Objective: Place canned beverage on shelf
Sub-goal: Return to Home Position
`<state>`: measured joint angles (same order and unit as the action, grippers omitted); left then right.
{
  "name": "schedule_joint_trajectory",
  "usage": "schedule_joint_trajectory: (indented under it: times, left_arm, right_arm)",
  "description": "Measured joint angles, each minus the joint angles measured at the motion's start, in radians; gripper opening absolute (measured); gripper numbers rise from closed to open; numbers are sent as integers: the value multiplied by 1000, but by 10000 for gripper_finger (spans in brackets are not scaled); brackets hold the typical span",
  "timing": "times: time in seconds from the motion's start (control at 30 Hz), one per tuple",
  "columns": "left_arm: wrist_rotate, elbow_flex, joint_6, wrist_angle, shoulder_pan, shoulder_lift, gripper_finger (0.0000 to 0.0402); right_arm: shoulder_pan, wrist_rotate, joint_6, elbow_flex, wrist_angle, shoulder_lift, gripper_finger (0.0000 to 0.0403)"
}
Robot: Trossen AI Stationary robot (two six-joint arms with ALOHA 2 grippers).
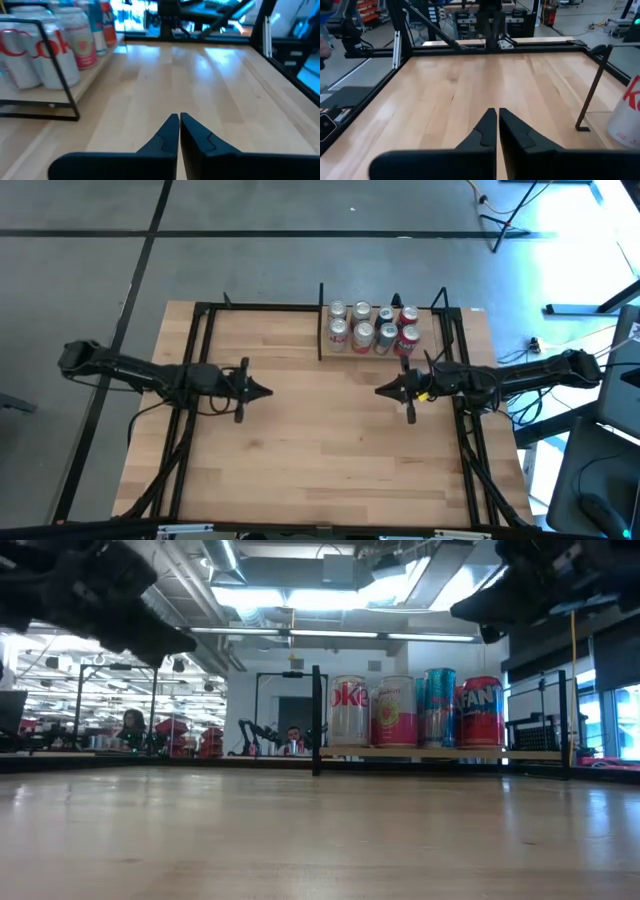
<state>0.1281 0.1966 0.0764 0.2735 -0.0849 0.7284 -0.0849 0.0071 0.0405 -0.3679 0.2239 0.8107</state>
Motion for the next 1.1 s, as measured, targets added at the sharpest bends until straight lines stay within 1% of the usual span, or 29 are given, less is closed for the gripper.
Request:
schedule_joint_trajectory:
  times: [0.13, 0.27, 0.4, 0.57, 0.73, 0.8, 0.87, 0.97, 1.1]
  left_arm:
    - [16, -66, 19, 5, 5, -133, 1]
    - [24, -97, 19, -17, 5, -241, 1]
    - [61, -121, 19, -59, 5, -324, 1]
    - [72, -144, 20, -111, 5, -387, 1]
    - [81, -178, 20, -104, 5, -439, 1]
    - [91, -189, 27, -122, 4, -464, 1]
    - [92, -189, 27, -137, 4, -483, 1]
    - [57, -189, 24, -136, 3, -511, 1]
    - [31, -189, -3, -147, 3, -544, 1]
  right_arm:
    - [0, 0, 14, 68, 14, -73, 2]
    - [0, 8, 54, 145, 17, -195, 2]
    - [0, 28, 64, 221, 2, -329, 2]
    - [0, 31, 60, 269, -64, -495, 1]
    - [0, 107, 61, 298, -151, -629, 1]
    - [0, 116, 61, 310, -176, -676, 1]
    - [0, 107, 62, 325, -188, -716, 1]
    - [0, 88, 62, 343, -219, -772, 1]
    - [0, 80, 60, 347, -221, -793, 1]
